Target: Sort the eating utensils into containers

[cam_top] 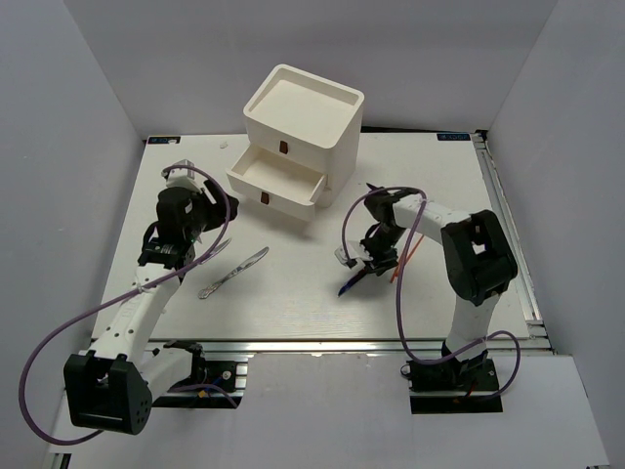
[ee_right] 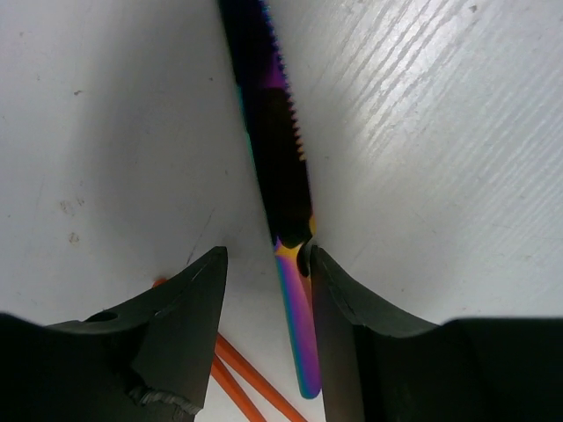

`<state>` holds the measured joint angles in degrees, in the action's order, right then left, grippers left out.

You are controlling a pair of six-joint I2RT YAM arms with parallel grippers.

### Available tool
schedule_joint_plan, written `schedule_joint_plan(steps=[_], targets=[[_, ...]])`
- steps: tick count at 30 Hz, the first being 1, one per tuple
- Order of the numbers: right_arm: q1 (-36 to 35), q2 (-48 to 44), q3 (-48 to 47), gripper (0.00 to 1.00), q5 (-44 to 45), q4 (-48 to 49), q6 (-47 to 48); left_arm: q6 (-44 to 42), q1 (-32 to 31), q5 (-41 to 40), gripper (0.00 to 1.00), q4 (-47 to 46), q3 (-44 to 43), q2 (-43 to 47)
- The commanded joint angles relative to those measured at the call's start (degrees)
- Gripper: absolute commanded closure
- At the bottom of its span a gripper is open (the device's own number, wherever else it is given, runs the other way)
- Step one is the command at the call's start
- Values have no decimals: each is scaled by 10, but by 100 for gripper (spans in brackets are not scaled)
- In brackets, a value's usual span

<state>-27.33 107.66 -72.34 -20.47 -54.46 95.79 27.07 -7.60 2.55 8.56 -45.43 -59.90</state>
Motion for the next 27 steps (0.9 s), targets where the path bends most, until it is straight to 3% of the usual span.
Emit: schedule_joint_plan(steps=[1,18,27], targets=[[-11,-7,25,51,26,27,-22,3,5,1,23,-7,0,4],[-21,0,113,60,117,172,-77,2,13,5,23,-5,-3,4],[-21,26,120,82,114,223,-101,3,16,9,23,-2,-6,4]])
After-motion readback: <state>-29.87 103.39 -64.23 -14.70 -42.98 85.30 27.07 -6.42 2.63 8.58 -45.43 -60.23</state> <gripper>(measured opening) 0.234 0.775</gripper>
